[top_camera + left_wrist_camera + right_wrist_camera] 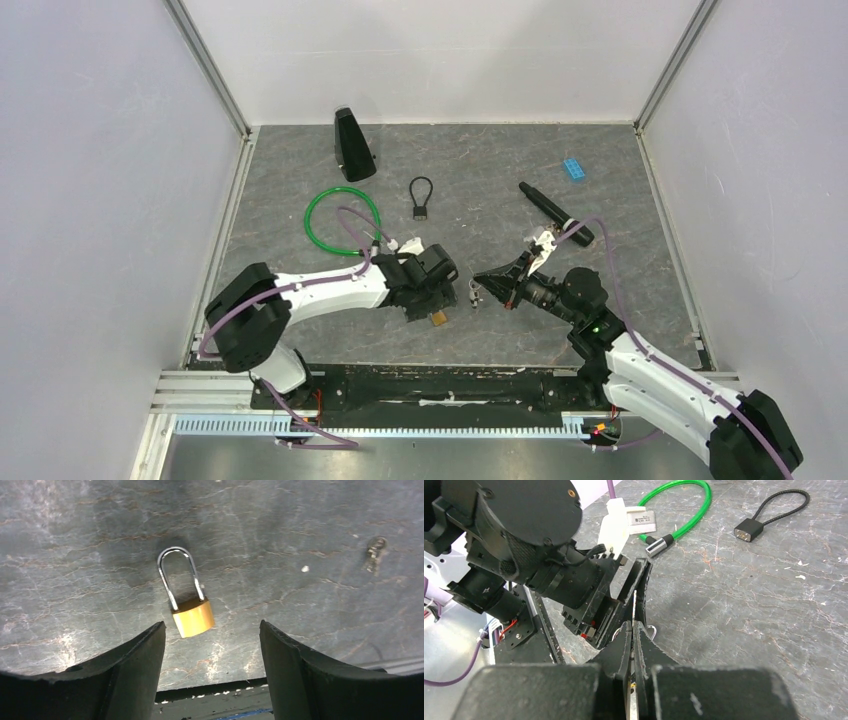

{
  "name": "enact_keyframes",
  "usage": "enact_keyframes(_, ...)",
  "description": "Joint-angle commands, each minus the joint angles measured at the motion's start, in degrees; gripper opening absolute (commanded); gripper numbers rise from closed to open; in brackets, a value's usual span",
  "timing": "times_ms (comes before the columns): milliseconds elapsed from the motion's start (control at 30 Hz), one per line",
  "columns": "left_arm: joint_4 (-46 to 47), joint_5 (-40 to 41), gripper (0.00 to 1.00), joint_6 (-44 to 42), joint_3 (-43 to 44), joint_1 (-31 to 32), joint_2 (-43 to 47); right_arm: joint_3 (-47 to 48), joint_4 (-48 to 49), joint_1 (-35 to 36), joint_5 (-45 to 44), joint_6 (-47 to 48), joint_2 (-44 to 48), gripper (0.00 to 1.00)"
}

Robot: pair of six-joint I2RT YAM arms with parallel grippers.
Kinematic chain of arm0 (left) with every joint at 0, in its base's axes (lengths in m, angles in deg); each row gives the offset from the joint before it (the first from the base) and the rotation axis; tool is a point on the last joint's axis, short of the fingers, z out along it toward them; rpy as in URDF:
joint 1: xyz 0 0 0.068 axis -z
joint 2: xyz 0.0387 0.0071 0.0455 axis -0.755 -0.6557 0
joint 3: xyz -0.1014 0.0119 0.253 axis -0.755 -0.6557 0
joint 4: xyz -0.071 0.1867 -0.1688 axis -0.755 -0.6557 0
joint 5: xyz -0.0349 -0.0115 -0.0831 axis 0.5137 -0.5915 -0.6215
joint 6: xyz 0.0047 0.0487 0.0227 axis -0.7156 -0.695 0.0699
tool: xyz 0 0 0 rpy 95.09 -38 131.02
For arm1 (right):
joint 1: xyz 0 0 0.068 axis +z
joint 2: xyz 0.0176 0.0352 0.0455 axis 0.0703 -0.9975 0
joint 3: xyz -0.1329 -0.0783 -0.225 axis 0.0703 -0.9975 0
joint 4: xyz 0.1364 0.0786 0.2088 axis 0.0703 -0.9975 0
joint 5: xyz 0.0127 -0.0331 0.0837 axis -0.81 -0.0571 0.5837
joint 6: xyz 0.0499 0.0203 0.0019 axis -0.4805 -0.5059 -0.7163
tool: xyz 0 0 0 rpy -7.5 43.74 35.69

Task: Unlock with the key

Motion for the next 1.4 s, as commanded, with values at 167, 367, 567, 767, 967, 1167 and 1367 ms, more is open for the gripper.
enact_keyframes(167, -7.0, 3.0, 0.69, 7.2, 3.6, 1.1, -5.0, -0.6, -1.7, -0.7, -2.3, 4.0, 3.1, 0.00)
enact_keyframes(367, -8.3, 4.1, 0.63, 6.8, 6.5, 1.2, -8.8, -1.1, -2.1, -0.9, -2.8, 4.2, 3.9, 0.00)
enact_keyframes(567, -10.6, 4.1, 0.55, 6.8, 8.9, 1.2, -11.5, -1.8, -3.0, -1.1, -4.1, 4.9, 5.8, 0.00)
enact_keyframes(767, -11.5, 3.5, 0.50, 7.5, 9.3, 1.1, -13.5, -4.3, -0.8, -1.2, -4.5, 3.7, 7.8, 0.00)
enact_keyframes(967, -12.0, 1.7, 0.50, 7.6, 10.1, 1.2, -15.7, -5.2, -0.1, -1.2, -3.9, 2.8, 8.9, 0.00)
enact_keyframes(1167, -13.5, 1.3, 0.41, 7.9, 10.9, 1.4, -16.8, -6.9, 1.0, -1.3, -4.0, 1.7, 10.8, 0.00)
enact_keyframes(1367, -14.2, 2.8, 0.19, 8.5, 11.1, 1.2, -15.0, -7.4, 2.0, -1.3, -1.8, 1.2, 11.1, 0.00)
